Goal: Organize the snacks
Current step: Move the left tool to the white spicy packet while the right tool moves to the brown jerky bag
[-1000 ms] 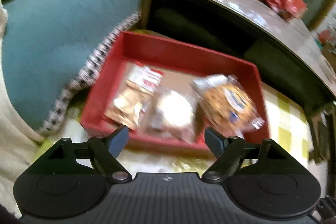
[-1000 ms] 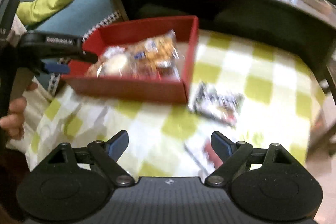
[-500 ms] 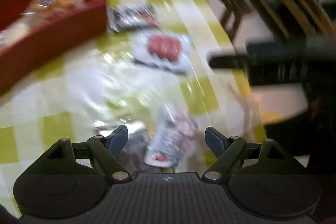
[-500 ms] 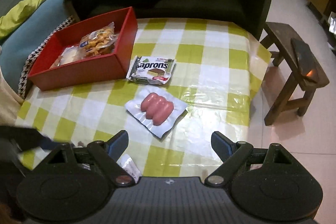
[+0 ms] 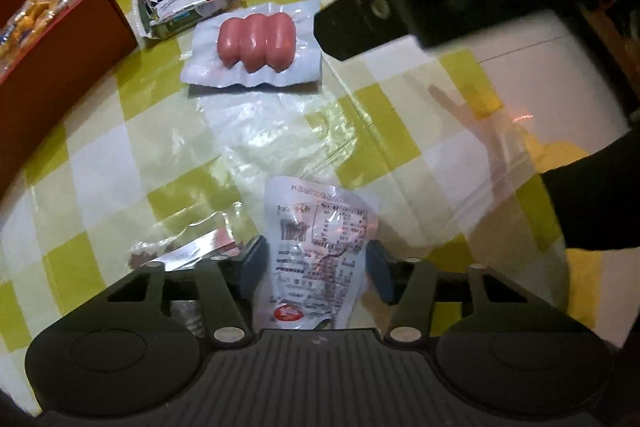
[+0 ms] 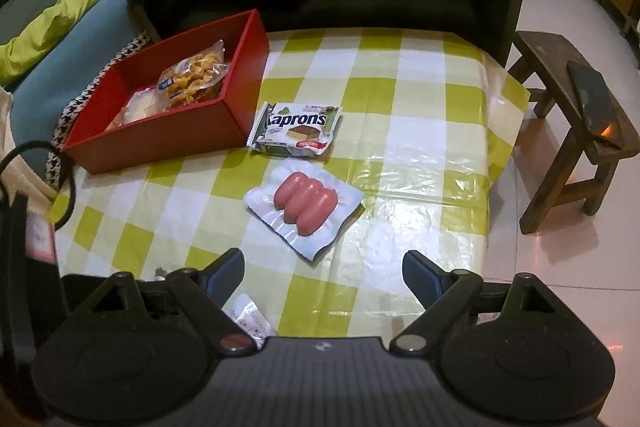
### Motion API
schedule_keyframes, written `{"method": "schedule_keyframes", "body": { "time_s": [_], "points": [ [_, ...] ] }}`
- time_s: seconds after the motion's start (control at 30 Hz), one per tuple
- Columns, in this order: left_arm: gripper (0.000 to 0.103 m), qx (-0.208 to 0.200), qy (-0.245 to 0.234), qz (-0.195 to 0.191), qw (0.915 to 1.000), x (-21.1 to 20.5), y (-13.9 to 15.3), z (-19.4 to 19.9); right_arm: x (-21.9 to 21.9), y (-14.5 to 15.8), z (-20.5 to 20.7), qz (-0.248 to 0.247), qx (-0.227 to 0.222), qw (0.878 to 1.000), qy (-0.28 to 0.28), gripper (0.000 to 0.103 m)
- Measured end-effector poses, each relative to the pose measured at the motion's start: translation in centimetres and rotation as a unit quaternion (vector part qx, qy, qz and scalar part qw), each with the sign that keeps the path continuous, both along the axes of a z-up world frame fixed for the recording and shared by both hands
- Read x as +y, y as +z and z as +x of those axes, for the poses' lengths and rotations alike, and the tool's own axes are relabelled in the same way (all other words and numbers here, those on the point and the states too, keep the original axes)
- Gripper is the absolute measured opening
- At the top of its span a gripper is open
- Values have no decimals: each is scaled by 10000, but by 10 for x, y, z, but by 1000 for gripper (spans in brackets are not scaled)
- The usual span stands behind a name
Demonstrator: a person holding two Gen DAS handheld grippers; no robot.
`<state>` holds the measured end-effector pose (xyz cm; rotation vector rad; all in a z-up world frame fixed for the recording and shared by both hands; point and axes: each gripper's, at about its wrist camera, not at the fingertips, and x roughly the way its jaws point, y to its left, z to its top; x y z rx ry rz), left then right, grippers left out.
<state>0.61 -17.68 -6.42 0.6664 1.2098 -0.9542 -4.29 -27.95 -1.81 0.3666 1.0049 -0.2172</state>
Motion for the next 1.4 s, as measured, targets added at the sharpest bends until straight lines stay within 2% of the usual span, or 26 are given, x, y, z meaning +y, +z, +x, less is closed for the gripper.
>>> {"method": "schedule_keyframes", "body": {
  "time_s": [0.1, 0.23, 0.4, 0.47, 0.53, 0.6, 0.67, 0.73, 0.77, 0.83, 0.9, 1.0, 1.1, 1.17, 1.2, 1.23, 1.3, 1.33, 1.4],
  "points": [
    [47, 106, 255, -51, 9996, 5, 3, 6, 4, -2, 3, -13, 88, 9999, 74, 93],
    [40, 217, 562, -101, 9981, 20, 8, 14, 11, -8, 0, -169, 306, 9993, 134, 94],
    [40, 219, 681, -67, 9974, 31, 9, 11, 18, -17, -11, -482, 576, 9971, 131, 94],
    [43, 342, 798, -108, 9962, 32, 8, 11, 18, -18, -16, -457, 598, 9971, 77, 94],
    [59, 452, 796, -106, 9957, 25, 2, 11, 16, -17, -19, -433, 572, 9974, -6, 94],
    [64, 329, 661, -69, 9972, 27, 5, -2, 15, -16, -21, -414, 561, 9975, -73, 94],
    [60, 149, 557, 52, 9983, 22, 0, -13, 15, -18, -21, -372, 564, 9977, -50, 94],
    [50, 16, 485, 102, 9988, 21, 1, -20, 18, -19, -19, -364, 601, 9975, 23, 93],
    [48, 17, 549, 79, 9985, 23, 2, -20, 20, -19, -18, -346, 584, 9977, 70, 94],
    [34, 132, 790, -26, 9968, 32, 7, -13, 24, -18, -16, -335, 557, 9978, 127, 94],
    [26, 237, 1032, -129, 9943, 42, 13, -5, 26, -19, -14, -337, 561, 9977, 156, 94],
    [21, 190, 1270, -237, 9914, 54, 21, 4, 31, -20, -10, -328, 583, 9975, 212, 94],
    [21, 200, 1386, -207, 9899, 66, 23, 3, 37, -22, -9, -317, 613, 9972, 279, 94],
    [25, 216, 1457, -206, 9889, 65, 20, 1, 40, -26, -9, -332, 677, 9967, 298, 94],
    [36, 245, 1534, -230, 9876, 67, 20, 2, 40, -27, -8, -341, 696, 9965, 304, 94],
    [61, 309, 1581, -236, 9867, 66, 20, 4, 40, -26, -8, -354, 689, 9966, 281, 94],
    [87, 541, 1728, -360, 9828, 66, 20, 5, 35, -22, -10, -378, 608, 9973, 151, 94],
    [82, 574, 1741, -439, 9821, 65, 20, 4, 31, -20, -11, -350, 549, 9979, 68, 94],
    [82, 543, 1700, -444, 9829, 60, 22, -3, 25, -17, -13, -259, 461, 9986, -42, 94]
  ]
}}
